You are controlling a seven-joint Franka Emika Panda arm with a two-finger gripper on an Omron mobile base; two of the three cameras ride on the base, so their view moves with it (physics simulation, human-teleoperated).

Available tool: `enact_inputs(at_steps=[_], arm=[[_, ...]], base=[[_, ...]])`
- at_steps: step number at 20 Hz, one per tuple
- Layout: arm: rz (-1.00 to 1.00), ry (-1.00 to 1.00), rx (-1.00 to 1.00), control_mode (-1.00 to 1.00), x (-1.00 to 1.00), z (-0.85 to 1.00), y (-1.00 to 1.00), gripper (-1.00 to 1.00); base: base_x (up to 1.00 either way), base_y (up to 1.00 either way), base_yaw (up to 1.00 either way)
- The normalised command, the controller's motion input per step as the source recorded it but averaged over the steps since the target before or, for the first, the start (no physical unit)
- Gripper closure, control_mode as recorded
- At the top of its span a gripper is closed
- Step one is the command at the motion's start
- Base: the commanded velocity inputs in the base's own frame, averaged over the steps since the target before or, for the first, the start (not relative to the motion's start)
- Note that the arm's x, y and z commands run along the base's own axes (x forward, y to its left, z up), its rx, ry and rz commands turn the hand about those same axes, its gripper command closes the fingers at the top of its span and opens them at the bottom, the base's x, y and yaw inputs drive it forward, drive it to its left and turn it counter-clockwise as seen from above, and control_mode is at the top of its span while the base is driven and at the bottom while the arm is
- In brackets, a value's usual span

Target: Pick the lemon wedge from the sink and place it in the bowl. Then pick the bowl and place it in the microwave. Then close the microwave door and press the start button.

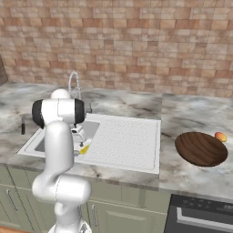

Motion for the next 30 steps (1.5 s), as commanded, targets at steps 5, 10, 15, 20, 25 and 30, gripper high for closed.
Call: enact_inputs(at_steps=[5,10,15,20,25,30], arm=[[0.0,0.0,0.0,-1.0,0.26,-0.47,-0.15,-1.0],[-0.02,0.0,0.0,-1.0,0.22,-0.41,-0.22,-1.0],[-0.03,0.0,0.0,-1.0,0.28,-0.44,-0.1,-1.0],[-0.02,0.0,0.0,-1.0,0.34,-0.38,0.0,-1.0],[0.0,0.0,0.0,-1.0,0.35,-0.25,0.0,-1.0],[-0.02,0.0,0.0,-1.0,0.29,-0.24,0.0,-1.0]], base=[[0.0,0.0,0.0],[0.0,0.0,0.0],[0.0,0.0,0.0],[0.0,0.0,0.0],[0.0,0.0,0.0],[0.0,0.0,0.0]])
